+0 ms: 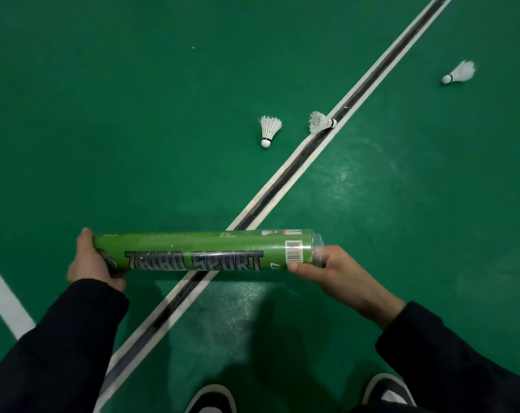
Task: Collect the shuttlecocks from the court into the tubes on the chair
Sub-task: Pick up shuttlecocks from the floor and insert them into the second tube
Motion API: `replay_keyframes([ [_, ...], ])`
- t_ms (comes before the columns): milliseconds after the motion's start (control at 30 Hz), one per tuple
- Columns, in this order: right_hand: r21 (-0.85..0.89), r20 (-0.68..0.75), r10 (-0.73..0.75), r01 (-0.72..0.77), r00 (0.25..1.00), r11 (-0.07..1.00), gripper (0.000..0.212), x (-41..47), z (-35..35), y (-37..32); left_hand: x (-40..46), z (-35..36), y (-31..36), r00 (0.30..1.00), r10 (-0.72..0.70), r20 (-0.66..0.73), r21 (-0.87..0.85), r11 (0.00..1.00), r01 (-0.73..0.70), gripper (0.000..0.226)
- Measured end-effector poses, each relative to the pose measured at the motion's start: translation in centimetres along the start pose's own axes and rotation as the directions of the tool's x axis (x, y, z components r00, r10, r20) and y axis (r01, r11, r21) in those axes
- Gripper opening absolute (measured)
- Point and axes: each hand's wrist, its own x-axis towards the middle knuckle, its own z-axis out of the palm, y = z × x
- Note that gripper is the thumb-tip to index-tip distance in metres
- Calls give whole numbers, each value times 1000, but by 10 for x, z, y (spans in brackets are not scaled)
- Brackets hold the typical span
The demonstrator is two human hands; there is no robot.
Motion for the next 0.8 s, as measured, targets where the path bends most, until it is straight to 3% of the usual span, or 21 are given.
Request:
replay_keyframes([
  [100,57,282,223,-248,933,967,31,-5,-8,-2,-8,2,-4,1000,15,9,12,1000,-15,39],
  [167,155,353,246,-315,903,936,39,-5,-9,1,-12,4,-4,999,16,37,-7,1000,-16,36],
  [300,319,-52,245,-216,968,923,24,13,-8,6,-11,22,2,1000,22,20,-22,1000,-22,31],
  [333,341,-80,248,-207,966,917,23,18,-10,8,-9,30,3,999,23,23,-10,1000,-22,31],
  [500,375,179,337,-380,924,845,37,47,-39,-12,9,79,18,995,22,99,-9,1000,-22,36],
  [700,474,-33,242,-198,970,858,26,72,-86,-86,-21,139,78,936,-84,341,-187,970,155,41],
  [800,534,-71,219,-148,973,832,22,69,-97,-123,-57,165,87,816,-211,538,-172,920,351,66],
])
